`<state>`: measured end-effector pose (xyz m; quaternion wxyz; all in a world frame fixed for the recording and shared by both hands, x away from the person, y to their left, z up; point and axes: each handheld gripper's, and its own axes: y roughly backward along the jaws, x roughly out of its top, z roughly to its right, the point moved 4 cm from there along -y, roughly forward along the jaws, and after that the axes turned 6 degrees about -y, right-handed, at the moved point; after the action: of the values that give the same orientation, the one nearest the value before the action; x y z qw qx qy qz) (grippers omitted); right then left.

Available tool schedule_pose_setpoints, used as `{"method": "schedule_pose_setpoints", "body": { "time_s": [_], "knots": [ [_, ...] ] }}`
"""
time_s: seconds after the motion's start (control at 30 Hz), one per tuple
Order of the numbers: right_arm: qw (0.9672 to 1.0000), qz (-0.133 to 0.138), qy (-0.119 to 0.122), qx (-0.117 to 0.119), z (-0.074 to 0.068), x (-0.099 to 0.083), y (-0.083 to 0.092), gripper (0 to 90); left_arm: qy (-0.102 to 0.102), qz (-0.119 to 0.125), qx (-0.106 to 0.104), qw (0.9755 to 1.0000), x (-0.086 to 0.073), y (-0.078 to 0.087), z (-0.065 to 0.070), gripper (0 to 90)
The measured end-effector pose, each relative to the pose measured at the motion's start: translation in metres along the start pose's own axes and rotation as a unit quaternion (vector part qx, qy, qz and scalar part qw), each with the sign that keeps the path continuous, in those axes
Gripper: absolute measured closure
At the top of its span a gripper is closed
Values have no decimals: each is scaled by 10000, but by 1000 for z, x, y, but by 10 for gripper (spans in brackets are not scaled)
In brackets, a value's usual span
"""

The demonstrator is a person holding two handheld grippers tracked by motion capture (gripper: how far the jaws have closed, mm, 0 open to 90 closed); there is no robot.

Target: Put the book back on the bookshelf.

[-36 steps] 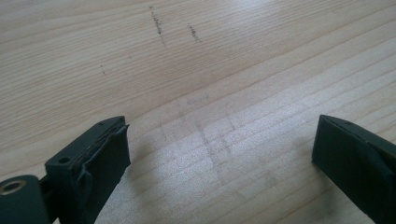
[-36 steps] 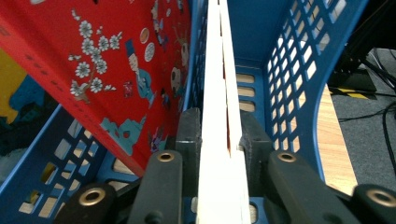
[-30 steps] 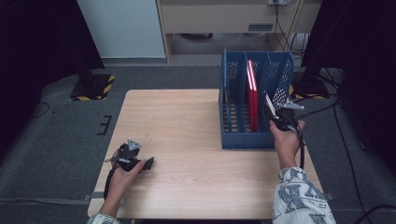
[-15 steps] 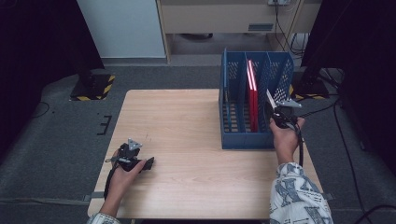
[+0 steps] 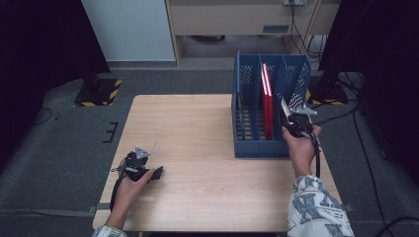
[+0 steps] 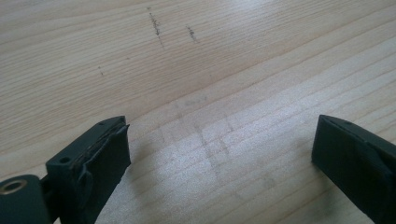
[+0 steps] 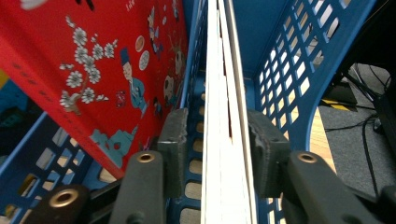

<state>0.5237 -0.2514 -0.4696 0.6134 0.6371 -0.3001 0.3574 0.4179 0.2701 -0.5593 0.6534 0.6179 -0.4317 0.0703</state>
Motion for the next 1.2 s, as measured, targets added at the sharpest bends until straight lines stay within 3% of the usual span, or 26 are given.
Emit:
{"method": "schedule_pose_setpoints", "body": {
  "time_s": [0.7,1.2],
  "knots": [
    [9995,52,184,254,4,-11,27,573,-22,-10,19,10000,0,0,0,33],
    [9992,-14,264,304,7,-21,32,618,-24,-9,21,10000,0,0,1,33]
  ]
}}
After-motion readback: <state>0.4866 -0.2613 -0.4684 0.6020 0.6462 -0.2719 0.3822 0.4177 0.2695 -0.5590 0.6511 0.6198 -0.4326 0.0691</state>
